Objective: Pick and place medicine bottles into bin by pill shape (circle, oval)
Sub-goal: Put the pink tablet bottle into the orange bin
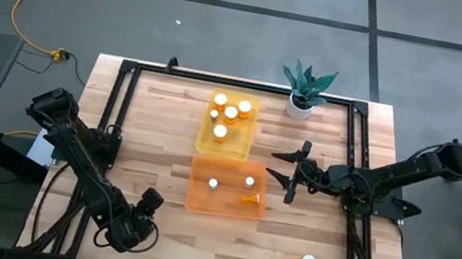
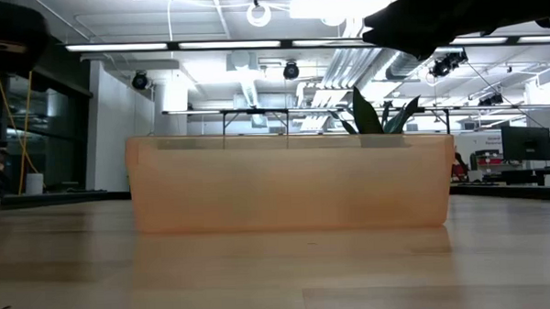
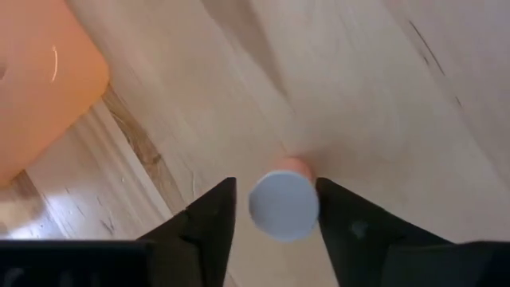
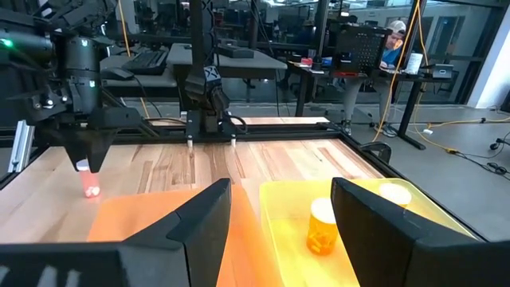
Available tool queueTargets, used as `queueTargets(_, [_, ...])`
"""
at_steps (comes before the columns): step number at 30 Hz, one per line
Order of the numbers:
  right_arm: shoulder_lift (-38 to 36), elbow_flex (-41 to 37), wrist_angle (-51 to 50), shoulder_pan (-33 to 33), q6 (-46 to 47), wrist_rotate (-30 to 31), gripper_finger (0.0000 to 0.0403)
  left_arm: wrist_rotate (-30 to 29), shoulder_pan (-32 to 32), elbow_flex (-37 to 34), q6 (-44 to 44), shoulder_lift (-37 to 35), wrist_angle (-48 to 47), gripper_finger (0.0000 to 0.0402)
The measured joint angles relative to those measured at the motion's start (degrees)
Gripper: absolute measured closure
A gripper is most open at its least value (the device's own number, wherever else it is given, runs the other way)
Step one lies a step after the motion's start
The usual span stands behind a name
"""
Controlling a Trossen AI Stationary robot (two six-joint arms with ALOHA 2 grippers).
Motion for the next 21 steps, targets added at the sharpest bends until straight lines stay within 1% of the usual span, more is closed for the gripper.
queueTargets(5, [0.00,0.00,-0.01,0.00,0.01,0.00,0.0192,0.35,0.00,0.00,1.09,-0.01,-0.05,0.0296])
queueTargets(8, [0.00,0.00,0.00,-0.01,0.00,0.00,0.0192,0.47,0.43,0.66,2.14,-0.02,-1.09,0.0317])
queueTargets(9, [0.00,0.00,0.00,-0.01,0.00,0.00,0.0192,0.22,0.73,1.44,3.00,-0.14,-2.23,0.0319])
queueTargets(11, [0.00,0.00,0.00,0.01,-0.02,0.01,0.0192,-2.26,1.44,4.14,5.13,-0.82,-4.42,0.0316])
queueTargets(14, [0.00,0.00,0.47,-0.01,-0.04,0.00,0.0192,-8.45,3.46,8.72,11.30,-2.17,-6.87,0.0301])
queueTargets(16, [0.00,0.00,0.92,0.01,-0.07,0.00,0.0192,-12.86,5.63,11.11,16.72,-2.98,-6.06,0.0293])
queueTargets(17, [0.00,0.00,1.26,0.01,-0.07,0.00,0.0192,-14.17,7.17,12.10,19.56,-3.25,-5.29,0.0291])
queueTargets(19, [0.00,0.00,1.88,0.01,-0.09,0.00,0.0192,-15.46,10.75,12.93,24.40,-3.56,-3.25,0.0290])
queueTargets(21, [0.00,0.00,2.09,0.01,-0.15,-0.58,0.0192,-13.94,14.91,12.73,28.47,-3.47,0.67,0.0290])
